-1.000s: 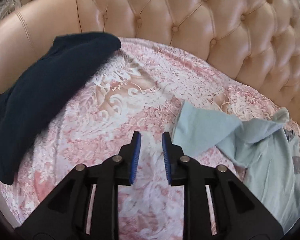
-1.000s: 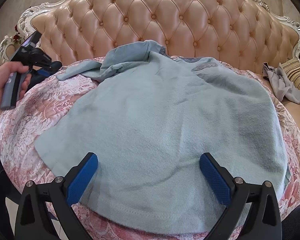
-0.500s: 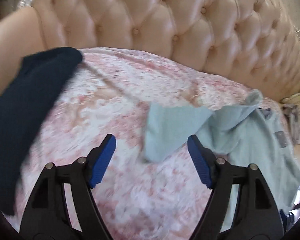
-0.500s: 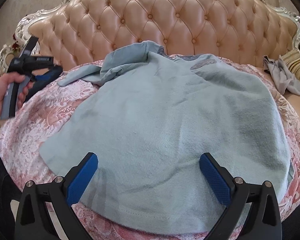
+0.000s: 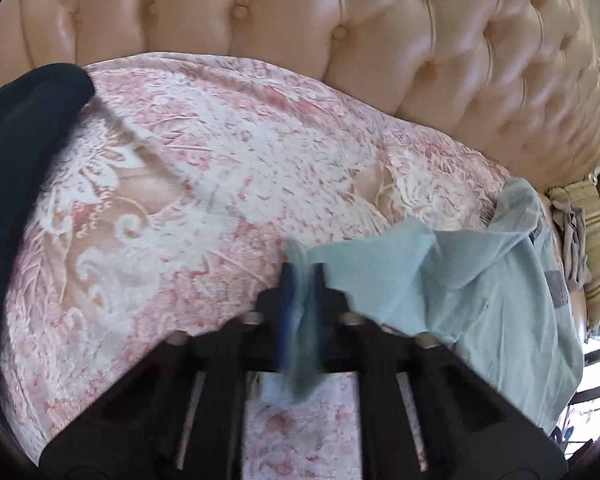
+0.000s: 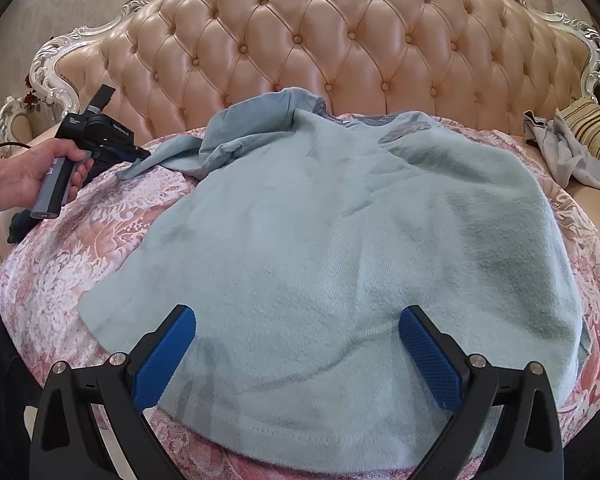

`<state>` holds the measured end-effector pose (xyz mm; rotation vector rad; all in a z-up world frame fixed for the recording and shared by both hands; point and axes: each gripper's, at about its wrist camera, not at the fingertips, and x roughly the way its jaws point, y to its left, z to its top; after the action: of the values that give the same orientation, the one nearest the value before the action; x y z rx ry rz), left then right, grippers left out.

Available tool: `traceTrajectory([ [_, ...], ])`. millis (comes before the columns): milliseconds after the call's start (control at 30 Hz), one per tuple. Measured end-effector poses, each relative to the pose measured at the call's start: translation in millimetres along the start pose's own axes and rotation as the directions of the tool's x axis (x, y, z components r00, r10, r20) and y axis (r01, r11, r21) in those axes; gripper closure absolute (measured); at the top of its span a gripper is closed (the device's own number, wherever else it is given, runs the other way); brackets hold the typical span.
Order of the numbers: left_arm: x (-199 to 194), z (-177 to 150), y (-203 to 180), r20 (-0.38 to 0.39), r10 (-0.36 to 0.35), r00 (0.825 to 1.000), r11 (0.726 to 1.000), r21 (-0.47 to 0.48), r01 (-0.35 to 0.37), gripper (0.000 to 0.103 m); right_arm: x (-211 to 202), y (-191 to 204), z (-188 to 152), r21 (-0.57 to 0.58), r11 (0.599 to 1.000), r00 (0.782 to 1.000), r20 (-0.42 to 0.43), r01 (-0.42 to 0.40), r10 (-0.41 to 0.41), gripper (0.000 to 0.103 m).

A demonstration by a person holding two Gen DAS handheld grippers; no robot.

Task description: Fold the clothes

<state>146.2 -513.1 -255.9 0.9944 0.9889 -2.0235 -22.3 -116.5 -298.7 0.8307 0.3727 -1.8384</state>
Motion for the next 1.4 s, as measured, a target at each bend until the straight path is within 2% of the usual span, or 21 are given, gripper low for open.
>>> traceTrajectory([
  [167, -24, 18, 4, 0.076, 0.004, 0.997, 1.000, -0.024, -0.003, 0.099, -4, -4, 2, 0.022, 0.999, 1.000, -0.002, -0.031, 0.031, 0.000],
  [233, -37, 32, 11, 0.120, 0.039, 0.992, 0.999, -0.039, -0.034, 0.099, -9, -7, 4, 0.048, 0.998, 0.999, 0.006, -0.048, 0.048, 0.000],
  [333, -49, 50, 25, 0.155, 0.092, 0.984, 0.994, -0.079, -0.081, 0.099, -29, -10, 15, 0.069, 0.997, 0.996, 0.082, -0.022, 0.016, 0.000],
  [467, -40, 57, 40, 0.128, 0.172, 0.977, 0.981, -0.109, -0.159, 0.099, -51, -15, 40, 0.091, 0.996, 0.986, 0.167, -0.013, -0.002, 0.000],
  [533, -33, 57, 47, 0.105, 0.217, 0.971, 0.971, -0.121, -0.204, 0.098, -49, -26, 55, 0.119, 0.992, 0.986, 0.158, 0.043, -0.061, 0.001],
  [600, -29, 51, 55, 0.091, 0.241, 0.966, 0.961, -0.161, -0.225, 0.097, -43, -48, 69, 0.159, 0.976, 0.977, 0.131, 0.148, -0.169, 0.001],
  [633, -31, 44, 59, 0.098, 0.257, 0.961, 0.955, -0.178, -0.238, 0.097, -40, -58, 74, 0.185, 0.969, 0.976, 0.112, 0.164, -0.186, 0.001],
  [733, -50, 19, 61, 0.173, 0.254, 0.951, 0.955, -0.201, -0.218, 0.097, -25, -105, 92, 0.287, 0.948, 0.985, 0.058, 0.138, -0.161, 0.001],
  [833, -84, -23, 63, 0.234, 0.185, 0.955, 0.963, -0.238, -0.129, 0.097, -8, -146, 111, 0.356, 0.925, 0.990, -0.009, 0.132, -0.137, 0.002],
  [867, -96, -40, 62, 0.249, 0.165, 0.954, 0.963, -0.249, -0.102, 0.097, 0, -157, 115, 0.373, 0.919, 0.991, -0.049, 0.131, -0.121, 0.013],
  [900, -108, -58, 61, 0.265, 0.146, 0.953, 0.963, -0.261, -0.075, 0.097, 15, -164, 118, 0.390, 0.915, 0.991, -0.119, 0.103, -0.061, 0.044],
  [933, -118, -75, 59, 0.276, 0.126, 0.953, 0.963, -0.266, -0.050, 0.096, 31, -172, 117, 0.419, 0.906, 0.983, -0.181, 0.058, 0.022, 0.063],
  [967, -127, -91, 57, 0.284, 0.105, 0.953, 0.963, -0.268, -0.026, 0.096, 40, -177, 115, 0.445, 0.895, 0.975, -0.210, 0.031, 0.071, 0.082],
  [1000, -136, -108, 54, 0.291, 0.090, 0.953, 0.964, -0.267, -0.010, 0.096, 44, -180, 114, 0.458, 0.889, 0.972, -0.217, 0.016, 0.094, 0.085],
  [1033, -144, -125, 49, 0.296, 0.081, 0.952, 0.965, -0.263, -0.001, 0.094, 42, -179, 117, 0.446, 0.895, 0.974, -0.210, 0.015, 0.088, 0.092],
  [1067, -152, -142, 45, 0.301, 0.072, 0.951, 0.966, -0.259, 0.008, 0.092, 39, -178, 119, 0.434, 0.901, 0.976, -0.203, 0.014, 0.083, 0.093],
  [1133, -152, -149, 31, 0.295, 0.052, 0.954, 0.978, -0.210, 0.012, 0.091, 30, -172, 127, 0.405, 0.914, 0.983, -0.170, 0.011, 0.064, 0.094],
  [1200, -147, -149, 16, 0.285, 0.032, 0.958, 0.989, -0.149, 0.011, 0.089, 17, -156, 136, 0.331, 0.942, 0.992, -0.123, 0.048, -0.007, 0.094],
  [1267, -142, -148, 1, 0.273, 0.013, 0.962, 0.996, -0.088, 0.012, 0.089, 7, -135, 145, 0.223, 0.966, 0.990, -0.079, 0.128, -0.113, 0.094],
  [1400, -133, -148, -30, 0.246, -0.024, 0.969, 0.999, 0.035, 0.016, 0.089, -3, -110, 138, 0.145, 0.955, 0.966, -0.059, 0.258, -0.252, 0.094],
])
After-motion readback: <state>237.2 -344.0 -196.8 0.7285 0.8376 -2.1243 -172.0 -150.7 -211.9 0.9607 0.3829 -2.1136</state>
